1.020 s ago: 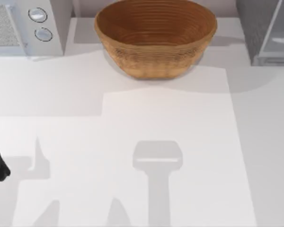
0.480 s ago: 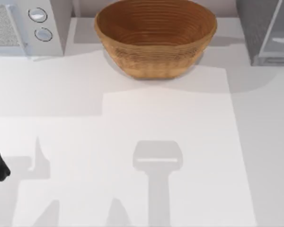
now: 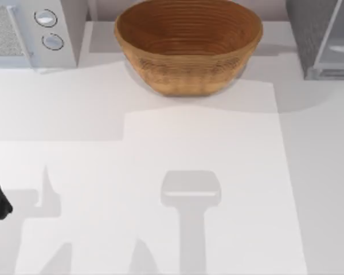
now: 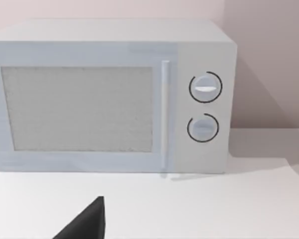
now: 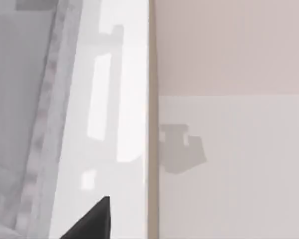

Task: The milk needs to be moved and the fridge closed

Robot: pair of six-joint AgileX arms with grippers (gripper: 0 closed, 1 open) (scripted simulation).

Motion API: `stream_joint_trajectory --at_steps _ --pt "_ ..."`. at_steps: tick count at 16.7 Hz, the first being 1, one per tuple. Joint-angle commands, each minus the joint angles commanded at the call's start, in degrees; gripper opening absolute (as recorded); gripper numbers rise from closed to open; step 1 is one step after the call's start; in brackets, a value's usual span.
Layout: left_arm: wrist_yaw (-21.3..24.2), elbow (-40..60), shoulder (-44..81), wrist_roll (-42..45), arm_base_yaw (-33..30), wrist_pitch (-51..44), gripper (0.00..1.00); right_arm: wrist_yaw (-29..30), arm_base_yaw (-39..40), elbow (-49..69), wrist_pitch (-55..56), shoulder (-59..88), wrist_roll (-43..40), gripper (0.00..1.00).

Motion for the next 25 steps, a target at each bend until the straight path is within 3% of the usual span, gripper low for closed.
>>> stream_joint_trajectory --at_steps 4,7,17,25 --pt "0.0 0.0 0.0 0.0 0.0 0.0 1.0 3.04 11.42 0.25 16.66 -0.29 19.63 1.0" --pt "0.0 0.0 0.0 0.0 0.0 0.0 1.0 5.93 19.24 0.29 24.63 -0.62 28.05 1.0" --pt "0.0 0.0 0.0 0.0 0.0 0.0 1.0 7.9 23.48 -1.56 28.6 -1.16 32.78 1.0" --pt "0.0 0.0 0.0 0.0 0.0 0.0 1.0 25.73 46.55 -8.82 36.38 -5.65 47.99 1.0"
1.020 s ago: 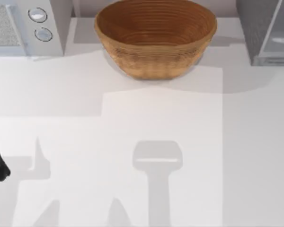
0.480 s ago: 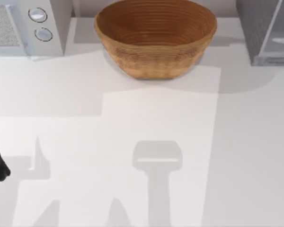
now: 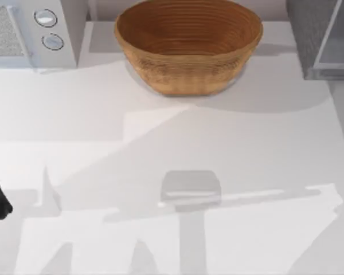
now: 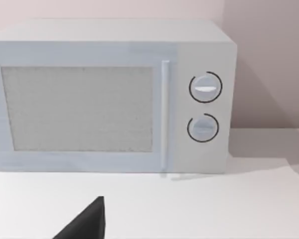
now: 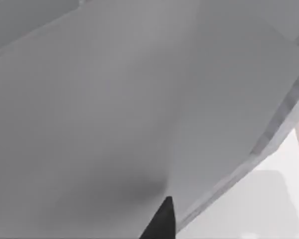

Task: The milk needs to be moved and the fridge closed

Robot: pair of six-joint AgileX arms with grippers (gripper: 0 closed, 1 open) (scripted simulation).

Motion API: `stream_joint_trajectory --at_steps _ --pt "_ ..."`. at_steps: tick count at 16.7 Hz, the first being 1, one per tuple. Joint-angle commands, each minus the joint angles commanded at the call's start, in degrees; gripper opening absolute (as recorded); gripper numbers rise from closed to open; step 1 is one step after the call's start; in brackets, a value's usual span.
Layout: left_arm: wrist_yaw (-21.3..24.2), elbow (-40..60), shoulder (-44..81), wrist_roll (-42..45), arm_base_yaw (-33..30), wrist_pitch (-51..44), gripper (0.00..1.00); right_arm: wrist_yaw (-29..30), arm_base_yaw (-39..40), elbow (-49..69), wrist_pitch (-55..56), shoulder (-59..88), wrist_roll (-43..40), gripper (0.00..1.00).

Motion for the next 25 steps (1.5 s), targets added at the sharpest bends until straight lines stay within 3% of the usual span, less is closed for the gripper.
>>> stream_joint_trajectory --at_steps 5,9,17,25 --pt "0.0 0.0 0.0 0.0 0.0 0.0 1.0 13.72 18.31 -3.36 6.44 -4.3 10.28 1.0" --pt "0.0 0.0 0.0 0.0 0.0 0.0 1.0 21.73 26.56 -7.82 10.19 -6.68 17.74 1.0" --pt "0.0 0.0 0.0 0.0 0.0 0.0 1.0 22.49 26.71 -6.76 10.26 -5.04 18.35 1.0" --pt "0.0 0.0 0.0 0.0 0.0 0.0 1.0 22.88 26.69 11.13 7.13 8.27 18.35 1.0"
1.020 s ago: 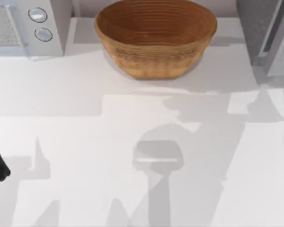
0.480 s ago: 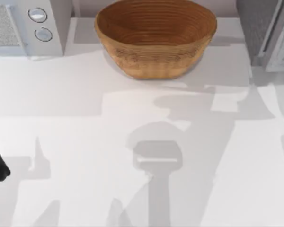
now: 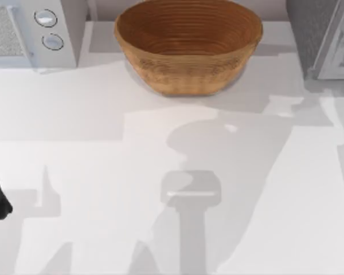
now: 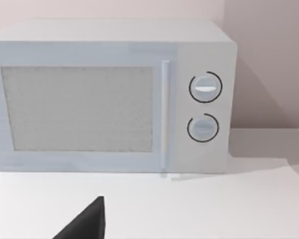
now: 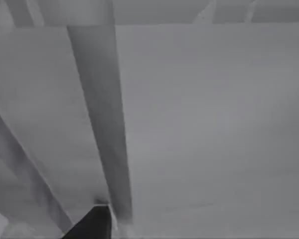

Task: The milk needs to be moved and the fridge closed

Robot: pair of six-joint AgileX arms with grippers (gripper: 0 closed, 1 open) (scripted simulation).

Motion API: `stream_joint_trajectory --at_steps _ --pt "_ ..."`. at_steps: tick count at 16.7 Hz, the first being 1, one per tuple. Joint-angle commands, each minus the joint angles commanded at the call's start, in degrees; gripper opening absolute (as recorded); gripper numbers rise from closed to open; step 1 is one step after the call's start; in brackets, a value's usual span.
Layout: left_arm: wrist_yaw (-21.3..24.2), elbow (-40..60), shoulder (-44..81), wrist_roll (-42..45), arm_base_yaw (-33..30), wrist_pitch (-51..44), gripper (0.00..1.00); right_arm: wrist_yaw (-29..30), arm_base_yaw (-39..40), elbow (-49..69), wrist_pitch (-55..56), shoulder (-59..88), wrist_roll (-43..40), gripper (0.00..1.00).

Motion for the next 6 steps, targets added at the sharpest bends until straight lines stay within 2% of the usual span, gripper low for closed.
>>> stream_joint_trajectory --at_steps 6 --pt "0.0 0.0 0.0 0.0 0.0 0.0 1.0 0.02 0.03 6.03 -2.01 5.87 0.18 1.0"
